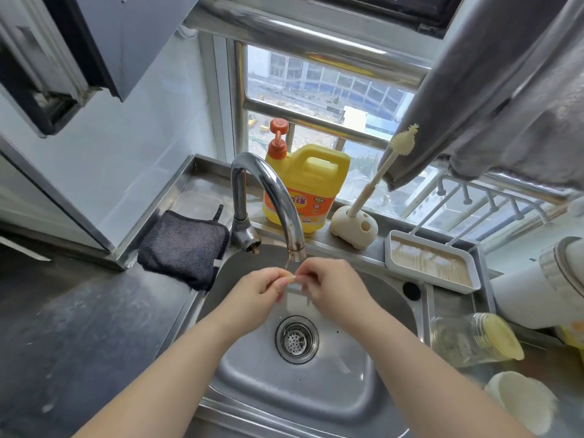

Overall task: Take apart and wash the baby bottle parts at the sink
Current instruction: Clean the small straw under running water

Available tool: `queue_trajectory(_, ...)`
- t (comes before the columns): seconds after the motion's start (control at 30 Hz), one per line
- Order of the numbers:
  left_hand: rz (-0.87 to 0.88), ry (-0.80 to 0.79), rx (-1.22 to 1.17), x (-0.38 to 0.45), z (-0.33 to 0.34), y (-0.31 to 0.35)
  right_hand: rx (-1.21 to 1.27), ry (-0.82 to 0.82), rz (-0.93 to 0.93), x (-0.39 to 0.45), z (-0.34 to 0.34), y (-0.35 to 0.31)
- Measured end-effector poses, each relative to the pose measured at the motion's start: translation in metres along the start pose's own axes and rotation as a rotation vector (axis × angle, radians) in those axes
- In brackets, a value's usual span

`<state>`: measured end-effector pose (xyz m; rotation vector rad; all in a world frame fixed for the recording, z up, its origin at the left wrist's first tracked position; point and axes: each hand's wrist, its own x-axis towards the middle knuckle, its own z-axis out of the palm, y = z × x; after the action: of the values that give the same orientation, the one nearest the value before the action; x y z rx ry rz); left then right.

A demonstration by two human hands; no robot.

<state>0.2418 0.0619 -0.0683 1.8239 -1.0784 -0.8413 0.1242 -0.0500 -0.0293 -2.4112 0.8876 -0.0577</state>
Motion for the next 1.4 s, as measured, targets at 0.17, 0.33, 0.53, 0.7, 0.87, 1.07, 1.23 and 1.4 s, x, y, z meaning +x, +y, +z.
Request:
queue_trajectory(0.17, -0.069, 0.066, -0.028, -0.003, -0.005, 0.002, 0.012, 0.097, 0.085, 0.006, -0.015, 0.007)
queue_trajectory(0.33, -0.088, 0.066, -0.076, -0.008, -0.004, 0.004, 0.0, 0.041, 0.03, 0.001, -0.006, -0.003)
queue_trajectory(0.53, -0.092, 0.016, -0.031, -0.013, -0.004, 0.009, -0.052, 0.013, -0.001, 0.002, -0.017, 0.001)
queue_trajectory(0.7, -0.104, 0.275, -0.104, -0.004, -0.001, 0.007, -0.086, 0.026, -0.056, 0.001, -0.012, -0.003)
queue_trajectory(0.87, -0.055, 0.141, -0.024, -0.002, 0.0, 0.006, -0.12, 0.064, -0.005, 0.0, -0.023, 0.007)
queue_trajectory(1.07, -0.031, 0.13, 0.033, 0.007, 0.01, 0.009, -0.209, 0.032, -0.098, -0.002, -0.014, -0.006)
queue_trajectory(1.23, -0.098, 0.113, -0.046, 0.003, 0.005, 0.008, -0.171, 0.157, -0.008, 0.006, -0.031, 0.006)
queue_trajectory(1.4, -0.052, 0.052, -0.009, 0.0, 0.009, 0.012, -0.198, 0.08, -0.155, 0.005, -0.019, -0.007)
